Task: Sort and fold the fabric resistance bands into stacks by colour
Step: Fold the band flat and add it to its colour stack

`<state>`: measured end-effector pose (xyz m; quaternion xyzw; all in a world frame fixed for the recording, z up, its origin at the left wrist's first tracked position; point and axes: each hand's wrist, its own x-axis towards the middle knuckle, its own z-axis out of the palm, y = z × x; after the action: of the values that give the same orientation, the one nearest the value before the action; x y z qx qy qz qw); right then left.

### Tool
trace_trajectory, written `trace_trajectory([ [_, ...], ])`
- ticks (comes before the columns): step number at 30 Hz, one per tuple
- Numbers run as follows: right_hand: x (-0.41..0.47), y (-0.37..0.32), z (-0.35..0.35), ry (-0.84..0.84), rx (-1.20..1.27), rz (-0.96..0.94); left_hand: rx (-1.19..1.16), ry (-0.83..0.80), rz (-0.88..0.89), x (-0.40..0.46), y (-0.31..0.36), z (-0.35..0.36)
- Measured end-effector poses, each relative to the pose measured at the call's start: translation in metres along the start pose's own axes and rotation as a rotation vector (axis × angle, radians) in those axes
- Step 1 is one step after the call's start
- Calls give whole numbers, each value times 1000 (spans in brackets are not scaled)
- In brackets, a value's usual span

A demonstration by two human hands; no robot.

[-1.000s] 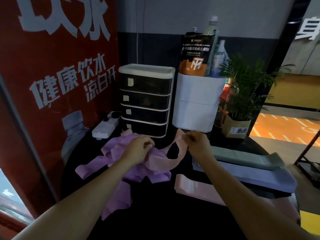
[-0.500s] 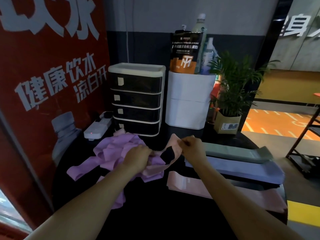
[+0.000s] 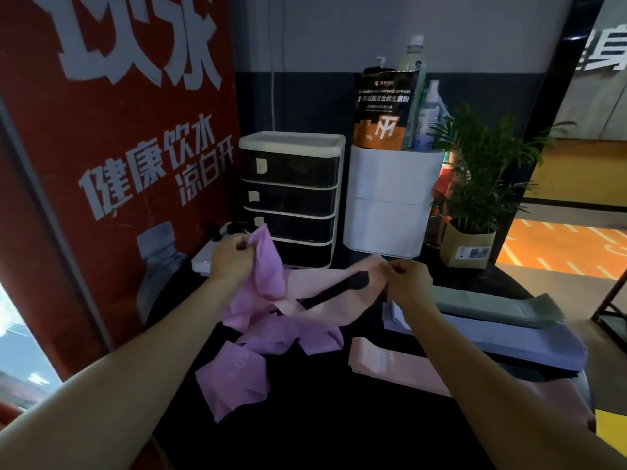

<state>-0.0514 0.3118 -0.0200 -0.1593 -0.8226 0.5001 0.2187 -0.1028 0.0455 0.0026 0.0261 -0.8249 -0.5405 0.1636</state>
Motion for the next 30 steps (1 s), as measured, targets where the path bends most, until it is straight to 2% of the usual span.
trace_trajectory([
  [8, 2, 4, -17, 91, -80, 49, 70, 175, -230, 10, -6, -5],
  [13, 3, 14, -27, 138, -134, 107, 85, 216, -279, 11, -7, -7],
  [15, 2, 14, -26, 127, -151, 111, 134, 169, -285, 13, -8, -6],
  [18, -2, 11, -20, 47, -120, 68, 264, -8, -322, 16, -14, -2],
  [20, -6, 8, -14, -19, -73, 22, 369, -33, -363, 13, -21, -2],
  [22, -9, 6, -8, -54, -67, -21, 375, 6, -239, 8, -27, 0],
  [25, -10, 4, -1, -59, -79, -50, 357, 7, 125, -3, -27, 13],
  [27, -10, 4, 4, -63, -113, -70, 374, -75, 245, -15, -24, 27],
  [30, -12, 3, 13, -57, -173, -127, 585, -266, 319, -28, -24, 46],
])
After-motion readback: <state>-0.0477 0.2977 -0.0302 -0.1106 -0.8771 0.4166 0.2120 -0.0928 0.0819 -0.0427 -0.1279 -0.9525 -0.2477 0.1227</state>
